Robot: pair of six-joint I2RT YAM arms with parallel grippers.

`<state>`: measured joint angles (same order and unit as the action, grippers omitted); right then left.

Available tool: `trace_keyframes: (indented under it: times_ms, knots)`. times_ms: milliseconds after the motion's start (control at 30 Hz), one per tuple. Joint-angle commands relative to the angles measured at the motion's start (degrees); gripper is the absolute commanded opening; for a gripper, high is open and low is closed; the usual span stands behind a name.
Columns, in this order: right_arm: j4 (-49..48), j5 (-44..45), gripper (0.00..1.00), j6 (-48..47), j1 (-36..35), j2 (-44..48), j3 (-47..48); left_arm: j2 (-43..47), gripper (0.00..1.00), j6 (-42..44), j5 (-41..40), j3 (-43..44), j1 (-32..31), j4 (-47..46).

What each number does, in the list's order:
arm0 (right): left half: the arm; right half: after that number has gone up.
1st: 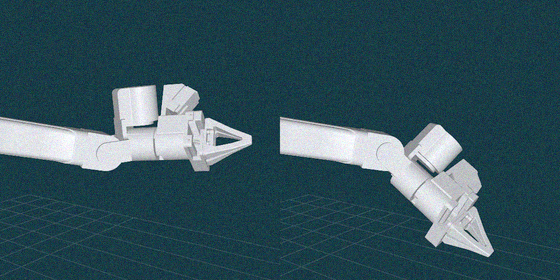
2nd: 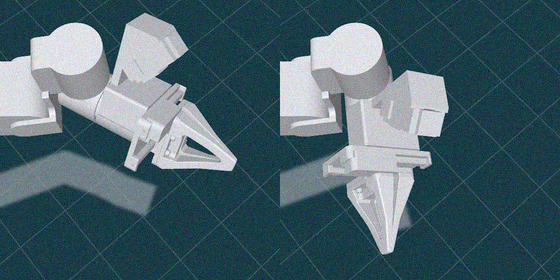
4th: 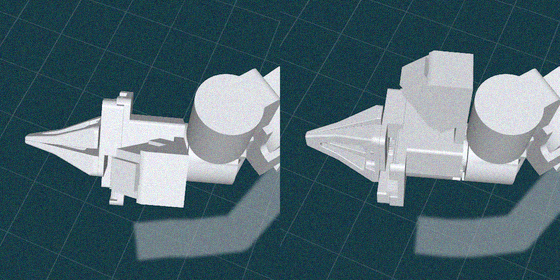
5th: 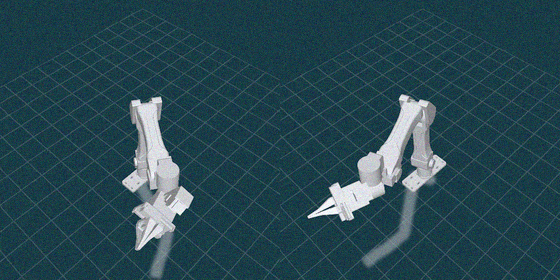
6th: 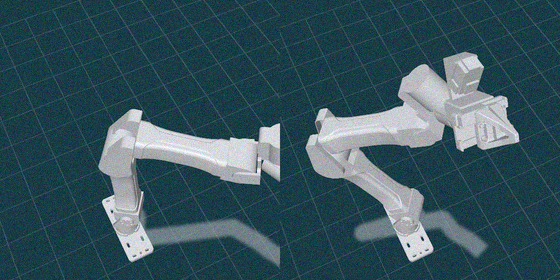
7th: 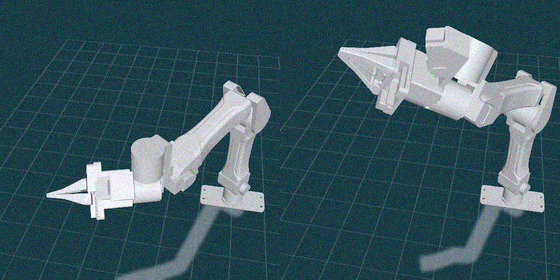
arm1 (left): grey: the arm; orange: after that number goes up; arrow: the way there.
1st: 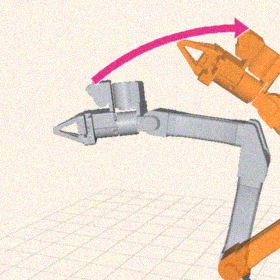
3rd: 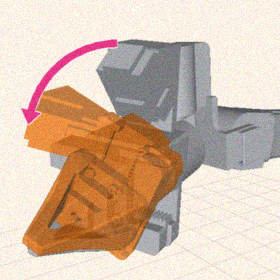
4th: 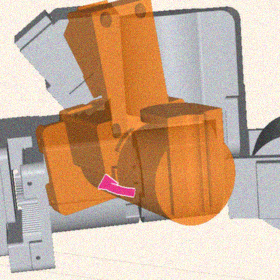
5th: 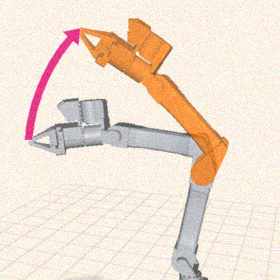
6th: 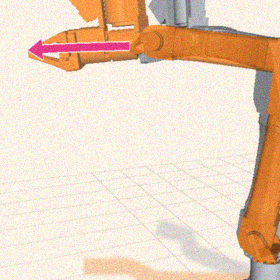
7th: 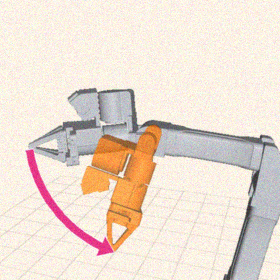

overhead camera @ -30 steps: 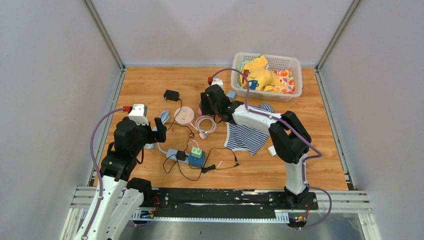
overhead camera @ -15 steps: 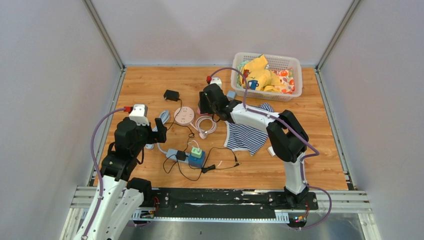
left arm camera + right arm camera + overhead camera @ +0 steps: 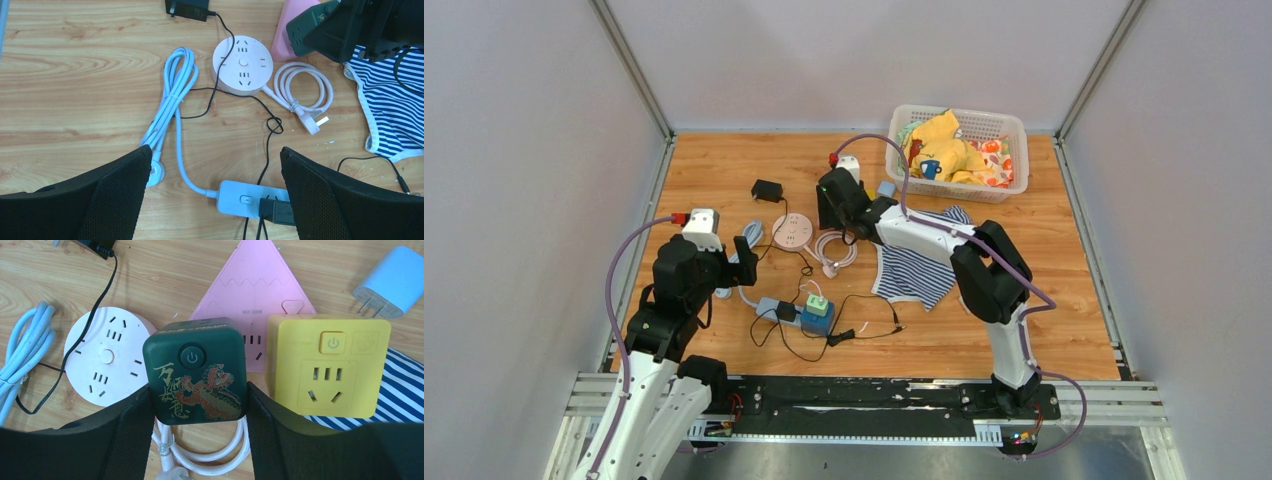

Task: Insert the plug
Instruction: Insert the plug into the socket.

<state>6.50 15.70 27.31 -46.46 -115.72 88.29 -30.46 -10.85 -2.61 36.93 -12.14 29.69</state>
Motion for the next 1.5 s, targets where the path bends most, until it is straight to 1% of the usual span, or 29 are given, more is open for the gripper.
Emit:
trace_keyframes:
  times_ms: [0, 400, 567, 700, 767, 900, 1067, 1233, 1333, 1467]
  knots:
    - [6.2, 2.4, 0.0, 1.7, -1.4, -3.3, 3.4, 0.6, 1.0, 0.9, 0.1, -0.4, -0.2, -0.3]
    - [13.0, 2.3, 0.0, 1.4, -1.1, -7.5, 9.9, 0.5, 1.0, 0.9, -0.3, -0.3, -0.2, 0.2]
    - [13.5, 1.8, 0.0, -0.4, -1.1, -5.2, 9.2, 0.4, 1.0, 0.6, -0.2, 0.0, -0.2, 0.4]
    - [13.6, 2.4, 0.0, -2.1, -0.7, -2.1, 7.2, -1.3, 1.0, -1.6, 0.9, 0.4, -0.2, -0.1]
    - [13.4, 2.4, 0.0, -2.9, -0.7, -0.9, 6.0, -2.4, 1.0, -2.7, 2.0, 0.7, -0.2, -0.4]
    - [12.7, 0.8, 0.0, -4.3, -0.4, 1.2, 3.5, -4.9, 1.0, -8.3, 9.5, 0.8, -0.2, -4.2]
    - [12.5, -1.0, 0.0, -5.4, 0.5, 3.7, 0.3, -10.9, 0.93, -15.5, 14.2, 0.9, -0.2, -9.7]
    - [12.4, -3.1, 0.0, -6.8, 1.6, 4.5, -1.4, -20.6, 0.87, -19.6, 17.0, 2.3, 0.0, -15.6]
    - [12.5, -4.5, 0.0, -7.0, 2.3, 4.4, -1.4, -27.4, 0.83, -20.9, 17.2, 4.3, 0.1, -20.0]
    - [12.6, -8.4, 0.0, -8.0, 2.7, 4.9, -0.8, -36.9, 0.79, -20.4, 15.1, 9.3, 0.2, -23.8]
